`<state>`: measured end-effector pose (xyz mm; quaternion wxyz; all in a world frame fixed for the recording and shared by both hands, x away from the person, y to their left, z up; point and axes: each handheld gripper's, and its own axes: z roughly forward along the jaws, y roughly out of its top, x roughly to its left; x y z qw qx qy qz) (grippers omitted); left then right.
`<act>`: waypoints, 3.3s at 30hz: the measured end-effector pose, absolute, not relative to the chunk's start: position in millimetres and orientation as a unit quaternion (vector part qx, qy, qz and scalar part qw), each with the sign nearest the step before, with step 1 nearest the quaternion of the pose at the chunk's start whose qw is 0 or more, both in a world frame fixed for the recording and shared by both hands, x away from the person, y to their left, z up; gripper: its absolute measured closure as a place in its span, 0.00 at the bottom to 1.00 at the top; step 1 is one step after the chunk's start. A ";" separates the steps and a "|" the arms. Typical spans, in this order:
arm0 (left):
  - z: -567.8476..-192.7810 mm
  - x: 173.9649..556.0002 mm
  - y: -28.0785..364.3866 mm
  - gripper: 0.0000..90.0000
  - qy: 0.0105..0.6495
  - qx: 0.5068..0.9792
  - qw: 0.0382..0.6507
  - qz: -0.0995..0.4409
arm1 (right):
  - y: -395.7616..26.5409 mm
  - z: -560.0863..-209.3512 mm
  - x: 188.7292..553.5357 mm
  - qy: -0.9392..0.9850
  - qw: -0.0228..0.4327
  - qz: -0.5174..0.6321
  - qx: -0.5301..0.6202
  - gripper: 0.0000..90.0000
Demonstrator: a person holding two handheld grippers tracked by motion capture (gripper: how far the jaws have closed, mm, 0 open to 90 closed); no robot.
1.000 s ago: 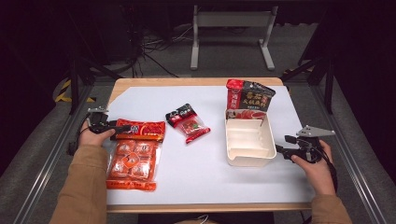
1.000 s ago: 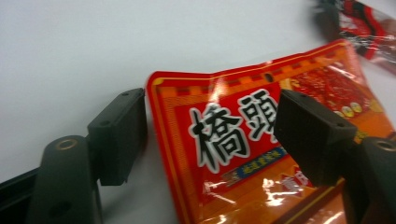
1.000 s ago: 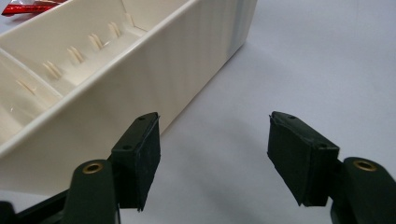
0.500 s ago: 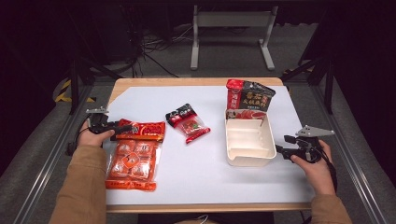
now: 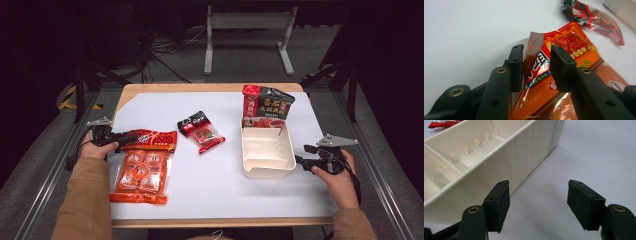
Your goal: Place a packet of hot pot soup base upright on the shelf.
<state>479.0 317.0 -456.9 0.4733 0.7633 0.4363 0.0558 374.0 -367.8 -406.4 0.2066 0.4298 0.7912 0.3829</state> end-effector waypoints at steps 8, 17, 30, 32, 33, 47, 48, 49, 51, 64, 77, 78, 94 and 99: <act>-459.2 480.7 309.9 0.87 0.454 0.776 0.432 0.073 | -365.5 -406.6 374.7 0.794 0.206 0.381 0.428 0.39; -457.8 481.2 307.4 0.99 0.448 0.784 0.424 0.073 | -367.9 -403.8 373.0 0.791 0.212 0.384 0.428 0.41; -431.4 469.6 310.2 1.00 0.437 0.774 0.449 0.095 | -369.1 -388.8 370.6 0.782 0.225 0.395 0.425 0.52; -426.4 467.0 310.6 1.00 0.435 0.771 0.455 0.097 | -369.4 -385.6 369.4 0.781 0.225 0.399 0.425 0.55; -423.7 465.3 310.8 1.00 0.436 0.767 0.460 0.098 | -369.6 -384.0 368.7 0.779 0.225 0.402 0.425 0.57; -378.7 440.5 313.3 1.00 0.409 0.751 0.504 0.121 | -360.5 -364.9 364.0 0.777 0.220 0.424 0.411 0.71; -376.5 439.5 313.3 1.00 0.404 0.752 0.506 0.121 | -359.3 -362.9 363.3 0.777 0.219 0.426 0.408 0.72; -373.5 437.9 312.9 1.00 0.398 0.753 0.509 0.123 | -358.6 -361.7 363.0 0.777 0.219 0.427 0.407 0.73; -368.8 435.0 312.9 1.00 0.394 0.754 0.511 0.125 | -356.2 -358.1 361.5 0.777 0.220 0.432 0.402 0.74; -336.7 413.3 303.8 1.00 0.355 0.747 0.543 0.145 | -340.9 -345.6 356.9 0.782 0.222 0.441 0.381 0.74; -303.0 384.5 287.5 1.00 0.305 0.745 0.569 0.170 | -331.1 -336.3 353.8 0.784 0.224 0.452 0.362 0.75; -302.0 383.5 287.0 1.00 0.304 0.742 0.572 0.171 | -330.9 -335.6 353.4 0.784 0.223 0.452 0.361 0.75; -272.6 352.0 271.9 1.00 0.259 0.730 0.602 0.195 | -329.0 -329.2 348.7 0.780 0.217 0.465 0.359 0.76; -265.4 341.9 267.6 1.00 0.244 0.722 0.615 0.201 | -329.9 -328.2 347.9 0.775 0.212 0.475 0.359 0.76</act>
